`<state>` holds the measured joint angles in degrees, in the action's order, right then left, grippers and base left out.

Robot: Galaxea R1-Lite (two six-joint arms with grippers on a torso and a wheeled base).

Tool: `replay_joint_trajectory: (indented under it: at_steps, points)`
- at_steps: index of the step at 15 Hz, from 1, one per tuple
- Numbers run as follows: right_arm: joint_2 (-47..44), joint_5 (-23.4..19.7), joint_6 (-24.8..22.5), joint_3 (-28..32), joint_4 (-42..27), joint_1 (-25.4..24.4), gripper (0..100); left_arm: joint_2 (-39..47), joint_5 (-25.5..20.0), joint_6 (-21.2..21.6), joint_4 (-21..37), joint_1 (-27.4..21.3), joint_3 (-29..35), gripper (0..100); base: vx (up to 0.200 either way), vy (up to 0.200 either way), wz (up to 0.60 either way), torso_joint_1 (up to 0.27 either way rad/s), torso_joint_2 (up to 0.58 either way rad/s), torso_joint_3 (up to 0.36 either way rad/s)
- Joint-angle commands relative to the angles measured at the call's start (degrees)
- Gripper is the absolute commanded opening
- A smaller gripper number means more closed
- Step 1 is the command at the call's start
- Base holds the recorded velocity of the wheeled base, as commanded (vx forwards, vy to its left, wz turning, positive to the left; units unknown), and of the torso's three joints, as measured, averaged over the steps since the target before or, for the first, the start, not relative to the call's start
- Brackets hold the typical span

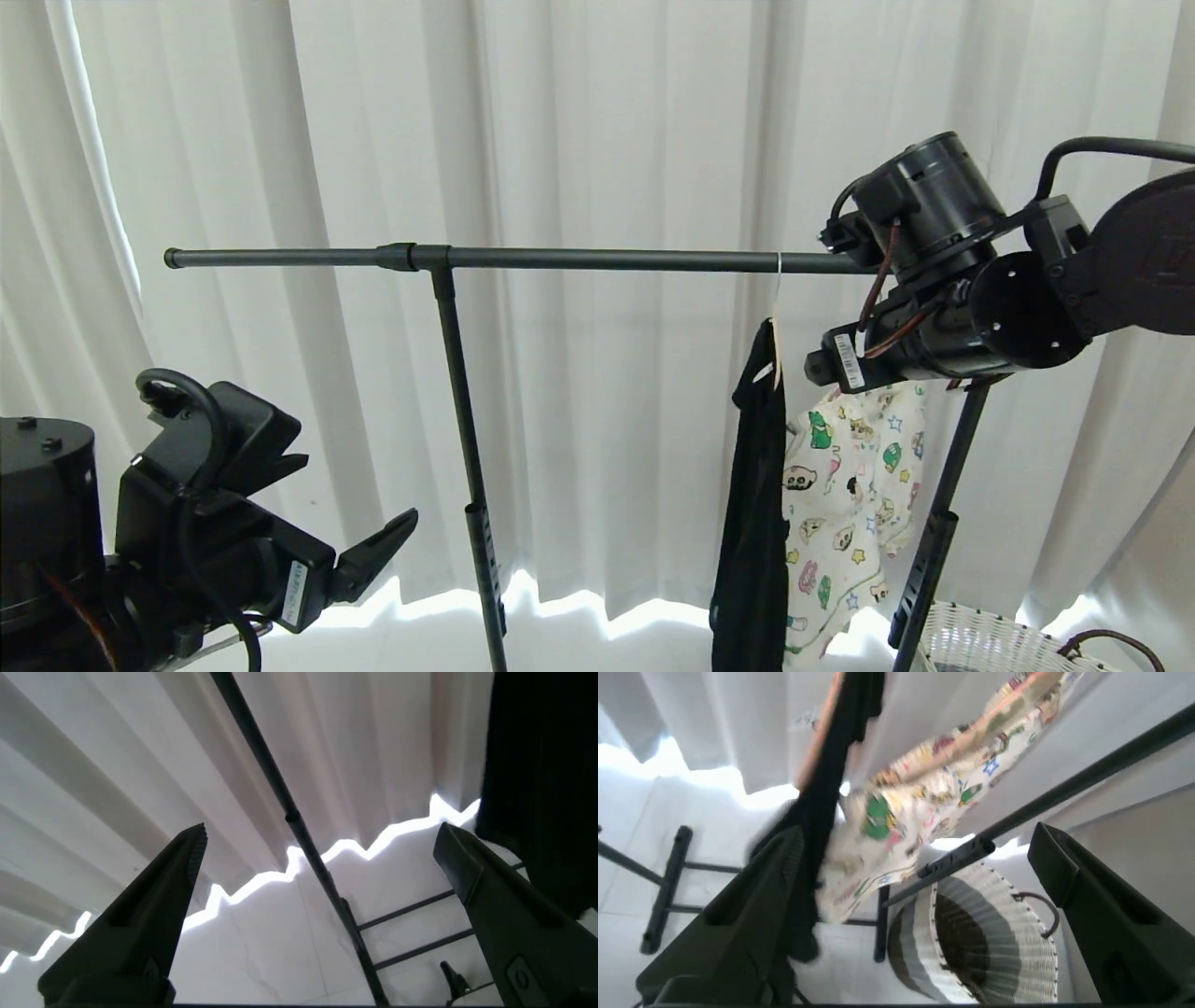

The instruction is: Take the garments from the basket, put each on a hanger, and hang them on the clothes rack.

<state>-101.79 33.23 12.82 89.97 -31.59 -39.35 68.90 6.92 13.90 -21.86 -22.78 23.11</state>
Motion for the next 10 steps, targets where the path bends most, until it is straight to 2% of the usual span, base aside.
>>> replay_joint_trajectory:
  at_steps: [1, 2, 5, 7, 9, 10]
  points:
    - [1.86, -0.89, 0.10, -0.14, -0.05, 1.03, 100, 0.18, 0.02, -0.10, 0.06, 0.20, 0.00, 100, 0.000, 0.000, 0.00, 0.000, 0.00, 0.000]
    - [3.18, -2.73, 0.10, -0.85, 0.03, 1.65, 100, 0.27, 0.02, -0.19, -0.03, 0.46, 0.00, 100, 0.000, 0.000, 0.00, 0.000, 0.00, 0.000]
    - [7.48, -3.79, 0.10, -4.89, 0.03, 4.28, 100, 0.09, 0.02, -0.19, -0.03, 2.13, 0.00, 100, 0.000, 0.000, 0.00, 0.000, 0.00, 0.000]
    - [10.91, -6.16, 0.18, -7.35, 0.03, 6.39, 100, 0.27, 0.02, -0.19, -0.03, 3.71, 0.18, 100, 0.000, 0.000, 0.00, 0.000, 0.00, 0.000]
    - [13.99, -6.07, -0.87, -10.78, 0.03, 10.35, 100, 0.36, 0.02, -0.10, -0.03, 5.91, 0.27, 100, 0.000, 0.000, 0.00, 0.000, 0.00, 0.000]
    - [15.75, -5.72, -3.24, -12.80, -0.05, 12.98, 100, 0.27, 0.02, 0.08, -0.03, 7.05, 0.18, 100, 0.000, 0.000, 0.00, 0.000, 0.00, 0.000]
